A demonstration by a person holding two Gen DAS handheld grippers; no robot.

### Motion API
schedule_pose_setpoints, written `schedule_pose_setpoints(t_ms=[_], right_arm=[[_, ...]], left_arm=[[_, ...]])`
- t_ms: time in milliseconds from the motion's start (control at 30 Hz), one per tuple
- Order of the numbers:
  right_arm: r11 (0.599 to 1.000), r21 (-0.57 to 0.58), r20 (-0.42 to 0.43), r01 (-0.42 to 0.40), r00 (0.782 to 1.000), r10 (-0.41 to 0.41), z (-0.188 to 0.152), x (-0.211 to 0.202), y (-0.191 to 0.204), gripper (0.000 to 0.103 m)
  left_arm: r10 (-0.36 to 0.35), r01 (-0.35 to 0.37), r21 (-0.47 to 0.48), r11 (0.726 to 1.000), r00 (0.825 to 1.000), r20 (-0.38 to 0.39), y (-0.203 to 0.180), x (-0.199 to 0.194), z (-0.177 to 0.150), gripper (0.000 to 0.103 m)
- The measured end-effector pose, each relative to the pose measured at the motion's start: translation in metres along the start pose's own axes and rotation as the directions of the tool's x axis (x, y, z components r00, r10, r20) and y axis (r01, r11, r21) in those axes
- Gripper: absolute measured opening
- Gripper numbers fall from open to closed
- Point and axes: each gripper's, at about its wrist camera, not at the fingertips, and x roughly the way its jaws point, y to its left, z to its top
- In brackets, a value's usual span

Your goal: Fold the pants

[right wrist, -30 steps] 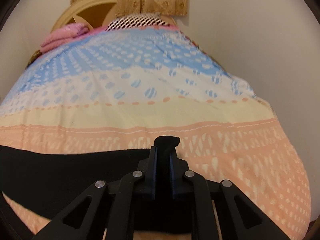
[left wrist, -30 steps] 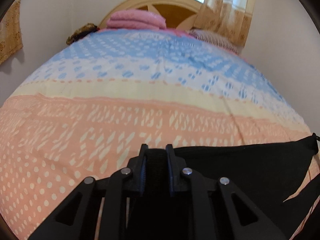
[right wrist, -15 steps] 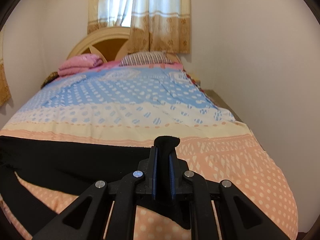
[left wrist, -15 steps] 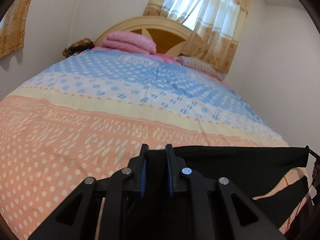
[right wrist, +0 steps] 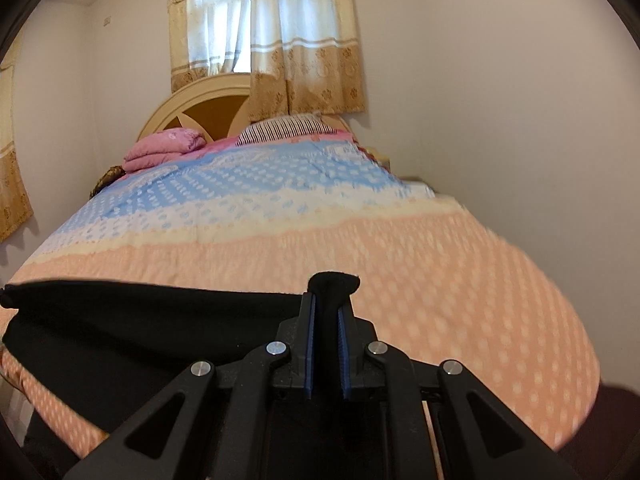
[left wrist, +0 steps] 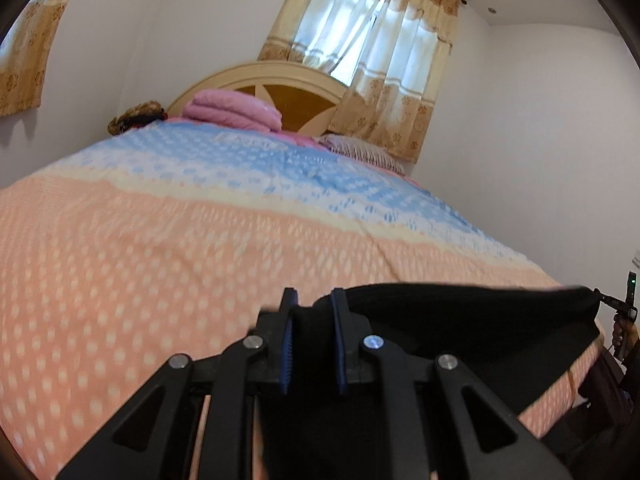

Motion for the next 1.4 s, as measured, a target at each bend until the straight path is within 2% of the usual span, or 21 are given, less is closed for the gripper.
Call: schedule_pose_setpoints(t_ms=[100,200,233,333,400,500,533,600,667,800,900,967,1100,1133,1233,1300,1400], right_arm=[[1.0,0.007,-0.04,0.012,0.999,-0.012,-0.018,0.0,-0.006,0.009],[1.0,0.007,-0.074,0.026,0.997,-0.025,-0.033,0.002,-0.008,0.009],[1.0,0.009,-0.081,0.024,0.996,-0.023,-0.034,0.002,-0.009,0.01],[1.0,0.018,-0.09,0.021,0.996,-0.02,-0.041,0.0,-0.013,0.01],[1.0,0.019,-0.099,0.016,0.995,-0.014,-0.042,-0.002,-0.014,0.01],[1.0,0.013,-0.106,0.008,0.994,-0.006,-0.046,-0.011,-0.017,0.01],[1.0,0.006,-0.111,0.006,0.994,-0.005,-0.048,-0.015,-0.018,0.01],[1.0,-0.001,-0.121,0.006,0.993,-0.006,-0.051,-0.019,-0.021,0.017],[0.999,-0.019,-0.114,0.039,0.993,-0.041,-0.056,-0.025,-0.022,0.025],[0.995,0.01,-0.1,0.098,0.99,-0.096,-0.062,-0.035,-0.031,0.026],[0.992,0.067,-0.066,0.106,0.993,-0.101,-0.061,-0.045,-0.033,0.026],[0.993,0.075,-0.049,0.095,0.995,-0.092,-0.057,-0.049,-0.027,0.026],[1.0,0.027,-0.021,0.016,1.0,-0.015,-0.047,-0.05,0.011,0.027],[1.0,0.016,-0.024,-0.01,1.0,0.01,-0.046,-0.048,0.021,0.03],[0.999,-0.012,-0.034,-0.053,0.998,0.052,-0.048,-0.041,0.04,0.051],[0.999,-0.033,-0.052,-0.039,0.998,0.038,-0.051,-0.035,0.047,0.052],[0.999,-0.012,-0.06,0.048,0.997,-0.048,-0.055,-0.034,0.035,0.052]], left_arm=[[-0.001,0.001,-0.01,1.0,1.0,-0.025,0.006,-0.005,-0.019,0.018],[0.019,-0.018,0.02,1.0,0.998,-0.053,0.002,-0.007,-0.034,0.018],[0.028,-0.027,0.025,0.999,0.998,-0.053,0.001,-0.008,-0.037,0.021],[0.064,-0.063,0.021,0.998,0.997,-0.042,0.005,-0.014,-0.044,0.035],[0.075,-0.074,0.02,0.997,0.996,-0.043,0.007,-0.019,-0.046,0.04],[0.143,-0.141,0.05,0.989,0.989,-0.031,0.012,-0.031,-0.054,0.069],[0.154,-0.152,0.054,0.987,0.988,-0.027,0.015,-0.036,-0.055,0.071],[0.179,-0.177,0.053,0.983,0.983,-0.034,0.024,-0.043,-0.06,0.072],[0.212,-0.211,0.031,0.977,0.976,-0.041,0.037,-0.052,-0.066,0.072],[0.249,-0.251,-0.052,0.967,0.968,-0.039,0.058,-0.069,-0.072,0.072],[0.236,-0.234,-0.087,0.968,0.972,0.012,0.052,-0.079,-0.068,0.072],[0.21,-0.207,-0.07,0.976,0.977,0.037,0.037,-0.078,-0.06,0.072],[0.166,-0.166,0.0,0.986,0.985,0.041,0.0,-0.058,-0.042,0.072],[0.148,-0.149,0.018,0.989,0.988,0.037,-0.011,-0.05,-0.037,0.076],[0.11,-0.111,0.076,0.991,0.994,0.008,-0.034,-0.028,-0.036,0.078],[0.086,-0.081,0.123,0.989,0.995,-0.043,-0.048,-0.011,-0.043,0.078],[0.087,-0.064,0.18,0.982,0.988,-0.125,-0.06,0.003,-0.061,0.078]])
